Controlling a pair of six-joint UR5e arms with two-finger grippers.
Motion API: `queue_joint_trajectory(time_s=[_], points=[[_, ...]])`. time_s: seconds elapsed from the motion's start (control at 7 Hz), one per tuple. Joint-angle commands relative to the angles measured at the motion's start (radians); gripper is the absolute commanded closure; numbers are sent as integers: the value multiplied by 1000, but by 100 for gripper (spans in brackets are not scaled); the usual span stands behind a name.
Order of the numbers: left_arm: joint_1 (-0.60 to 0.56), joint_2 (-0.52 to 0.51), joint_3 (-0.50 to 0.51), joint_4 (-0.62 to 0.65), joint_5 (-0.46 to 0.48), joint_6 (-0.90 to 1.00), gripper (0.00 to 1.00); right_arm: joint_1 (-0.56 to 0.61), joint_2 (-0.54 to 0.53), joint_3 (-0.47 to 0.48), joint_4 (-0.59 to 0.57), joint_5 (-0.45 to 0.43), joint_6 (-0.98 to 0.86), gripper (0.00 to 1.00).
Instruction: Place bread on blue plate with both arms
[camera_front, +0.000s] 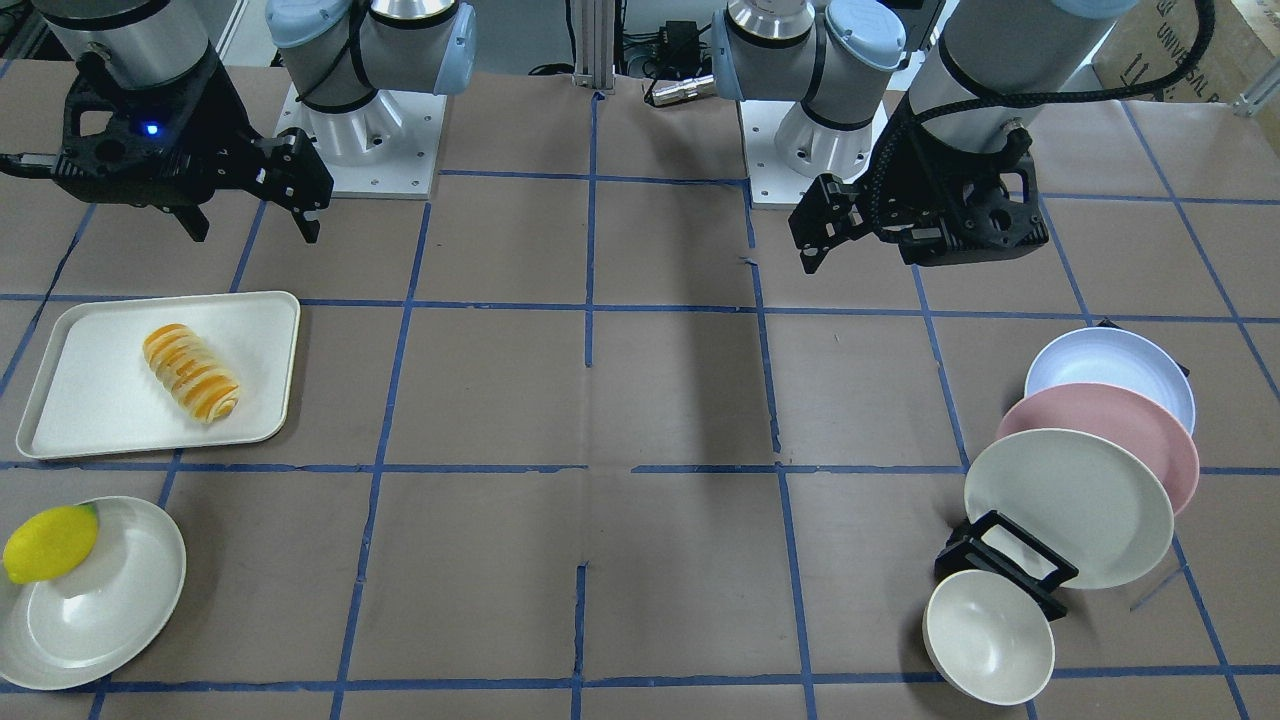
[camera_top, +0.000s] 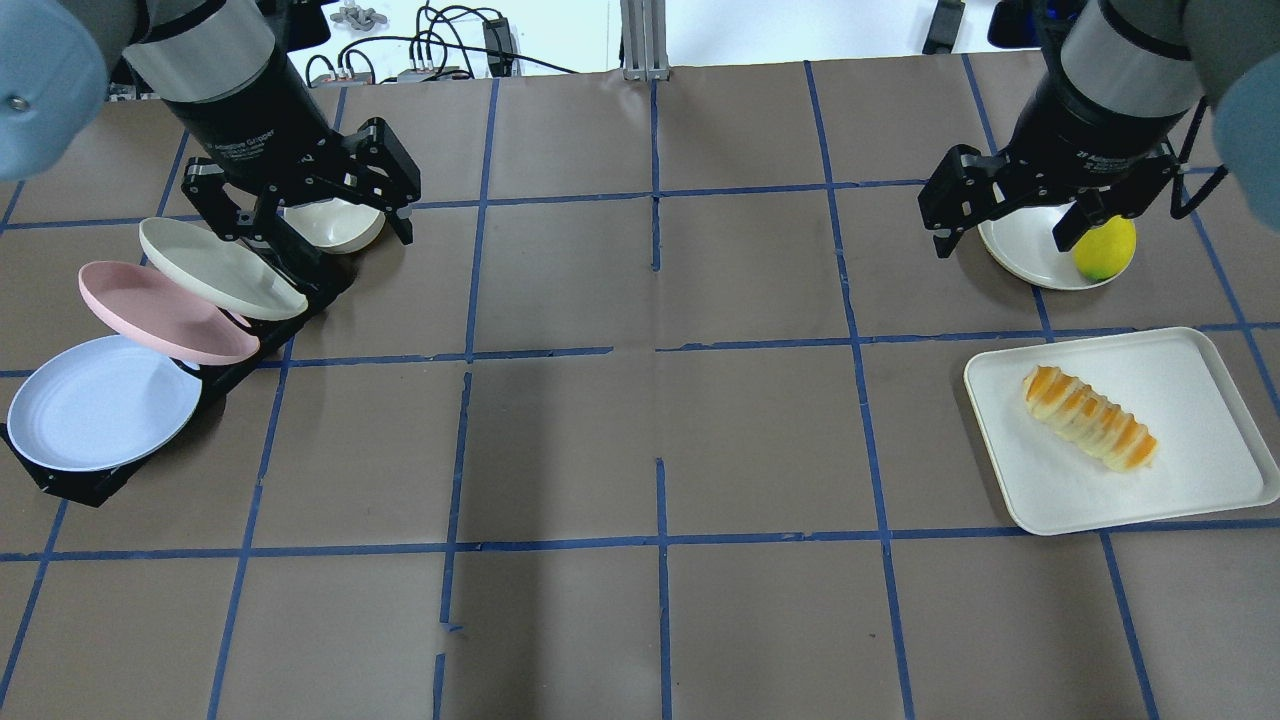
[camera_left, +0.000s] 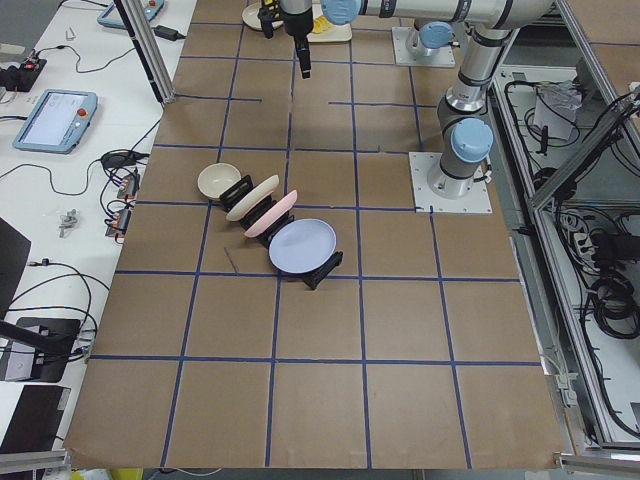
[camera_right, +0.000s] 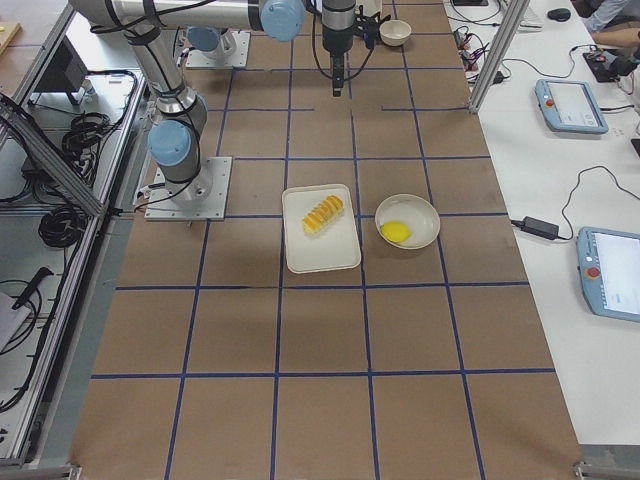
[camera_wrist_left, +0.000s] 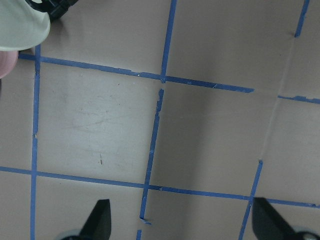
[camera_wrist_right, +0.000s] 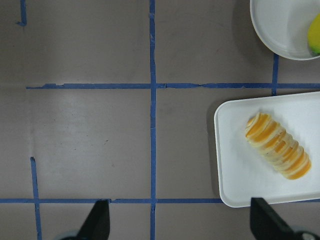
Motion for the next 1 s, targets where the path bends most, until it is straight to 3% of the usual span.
queue_joint_trajectory(time_s=[0.0,0.29,0.43,0.57,0.86], points=[[1,-3,-2,6,-1,28,2,-1,1,-2,0,0,1,0],[45,9,-1,-5,13,219,0,-1,1,0,0,0,1,0],[126,23,-1,-35,43,279,0,-1,-1,0,1,0,-1,0],[210,29,1,-74,50,407,0,-1,-1,0,1,0,-1,0],[502,25,-1,-79,70,812,0,-1,1,1,1,0,-1,0]])
